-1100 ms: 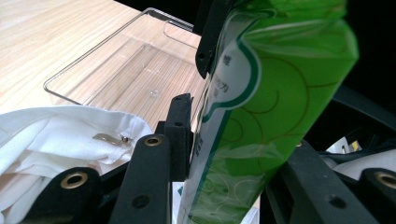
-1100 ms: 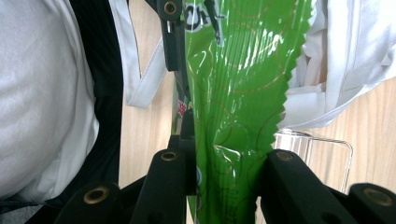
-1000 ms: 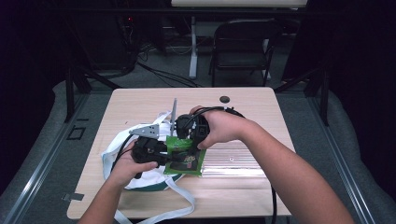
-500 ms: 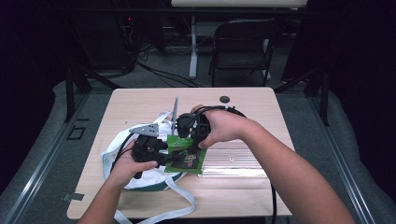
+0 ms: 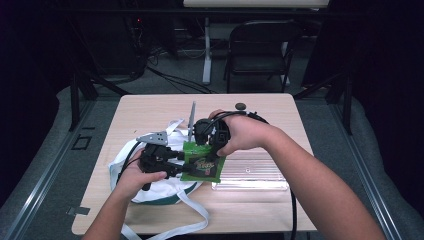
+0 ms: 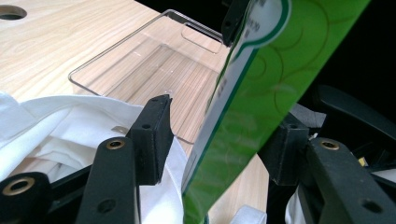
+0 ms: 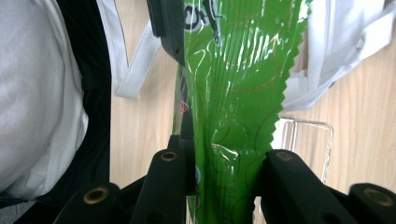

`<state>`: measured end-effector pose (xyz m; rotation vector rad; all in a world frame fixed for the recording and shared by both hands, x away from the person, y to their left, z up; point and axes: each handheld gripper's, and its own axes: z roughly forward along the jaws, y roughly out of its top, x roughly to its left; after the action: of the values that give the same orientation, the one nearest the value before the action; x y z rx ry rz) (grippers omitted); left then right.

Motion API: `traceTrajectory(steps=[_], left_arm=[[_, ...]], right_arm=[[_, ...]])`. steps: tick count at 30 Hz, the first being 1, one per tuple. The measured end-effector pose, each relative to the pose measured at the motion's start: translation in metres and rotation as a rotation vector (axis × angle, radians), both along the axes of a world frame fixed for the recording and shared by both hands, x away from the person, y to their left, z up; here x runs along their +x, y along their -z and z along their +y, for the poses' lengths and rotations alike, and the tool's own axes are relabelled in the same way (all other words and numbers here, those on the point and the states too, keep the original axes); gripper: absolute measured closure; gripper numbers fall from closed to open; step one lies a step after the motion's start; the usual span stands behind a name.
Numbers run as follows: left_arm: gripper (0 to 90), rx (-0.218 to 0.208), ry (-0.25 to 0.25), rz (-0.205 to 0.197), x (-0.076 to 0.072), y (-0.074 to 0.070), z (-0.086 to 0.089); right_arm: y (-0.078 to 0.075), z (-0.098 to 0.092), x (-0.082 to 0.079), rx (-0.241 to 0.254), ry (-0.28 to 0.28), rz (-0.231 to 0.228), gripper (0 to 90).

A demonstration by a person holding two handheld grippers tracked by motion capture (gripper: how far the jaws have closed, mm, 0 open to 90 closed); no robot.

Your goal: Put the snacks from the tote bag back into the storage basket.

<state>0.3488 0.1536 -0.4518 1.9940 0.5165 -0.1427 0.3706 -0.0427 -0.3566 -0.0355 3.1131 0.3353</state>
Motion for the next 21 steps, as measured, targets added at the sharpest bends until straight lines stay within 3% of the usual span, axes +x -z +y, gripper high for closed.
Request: traceTrajectory(steps=[21], left_arm=[[48.9, -0.006, -0.027, 0.007, 0.002, 0.000, 0.007]], right_arm=[[-0.010, -0.029, 0.008, -0.033, 0.043, -0.041, 75.8]])
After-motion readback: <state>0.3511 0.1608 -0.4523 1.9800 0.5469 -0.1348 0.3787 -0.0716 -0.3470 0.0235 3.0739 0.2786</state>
